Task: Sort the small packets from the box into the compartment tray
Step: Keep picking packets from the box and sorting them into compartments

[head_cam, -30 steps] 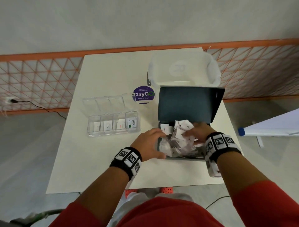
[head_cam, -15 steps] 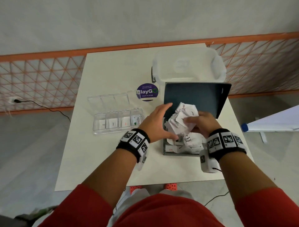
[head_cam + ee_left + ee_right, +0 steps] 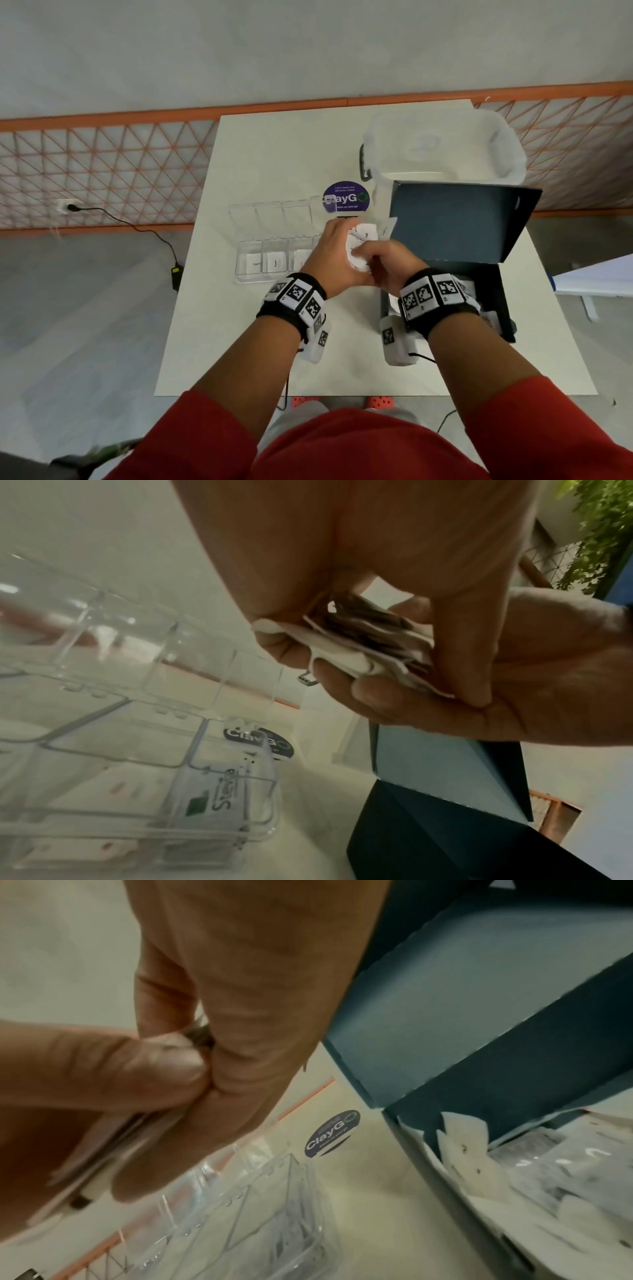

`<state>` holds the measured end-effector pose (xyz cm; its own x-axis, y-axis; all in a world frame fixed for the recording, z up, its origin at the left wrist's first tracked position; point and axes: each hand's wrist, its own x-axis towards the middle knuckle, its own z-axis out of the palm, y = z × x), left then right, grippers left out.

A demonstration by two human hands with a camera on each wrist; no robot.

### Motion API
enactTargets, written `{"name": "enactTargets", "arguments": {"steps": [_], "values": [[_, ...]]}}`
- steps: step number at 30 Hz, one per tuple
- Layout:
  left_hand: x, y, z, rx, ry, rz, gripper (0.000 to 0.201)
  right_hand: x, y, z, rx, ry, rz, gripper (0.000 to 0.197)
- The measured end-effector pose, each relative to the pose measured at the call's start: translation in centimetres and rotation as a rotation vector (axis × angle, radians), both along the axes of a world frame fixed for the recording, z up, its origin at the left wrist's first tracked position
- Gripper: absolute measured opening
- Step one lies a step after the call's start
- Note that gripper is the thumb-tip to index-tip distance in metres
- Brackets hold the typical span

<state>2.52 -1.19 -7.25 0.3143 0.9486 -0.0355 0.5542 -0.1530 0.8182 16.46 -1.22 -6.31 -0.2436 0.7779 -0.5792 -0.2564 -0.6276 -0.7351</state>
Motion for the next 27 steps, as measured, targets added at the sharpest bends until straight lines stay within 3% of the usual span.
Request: {"name": "enactTargets", "arguments": {"steps": [6,10,14,18,24,27], "values": [[-3.1,0.4,0.3,-0.105,-0.082,-0.021,0.112,-2.8,0.7,0.8,0.003,0.035,0.001,0.021],[-5.2,0.8,0.9,-0.181,-0.198,-0.062,0.088,-4.4,0.9,0.6,0.015,0.031,-0.013,0.028],[-6.4,1.3,1.6,-0.251,-0.326,0.062,0.054,-6.2,0.8,0.0,0.045,0.01,-0.023,0.023],[-8.0,2.5,2.4,-0.022,-0.067,0.103,0.04,-7.4,0.9,-0.6,0.017,-0.015,-0.072,0.02],[-8.1,4.2,4.3,0.247,0.235,-0.218,0.043,-8.0,0.6,-1.5,0.047,-0.134,0.034,0.016],[-7.0,4.9,4.8,0.309,0.358,-0.291,0.025,-7.9,0.6,-1.5,0.056,-0.152,0.065,0.021]]}}
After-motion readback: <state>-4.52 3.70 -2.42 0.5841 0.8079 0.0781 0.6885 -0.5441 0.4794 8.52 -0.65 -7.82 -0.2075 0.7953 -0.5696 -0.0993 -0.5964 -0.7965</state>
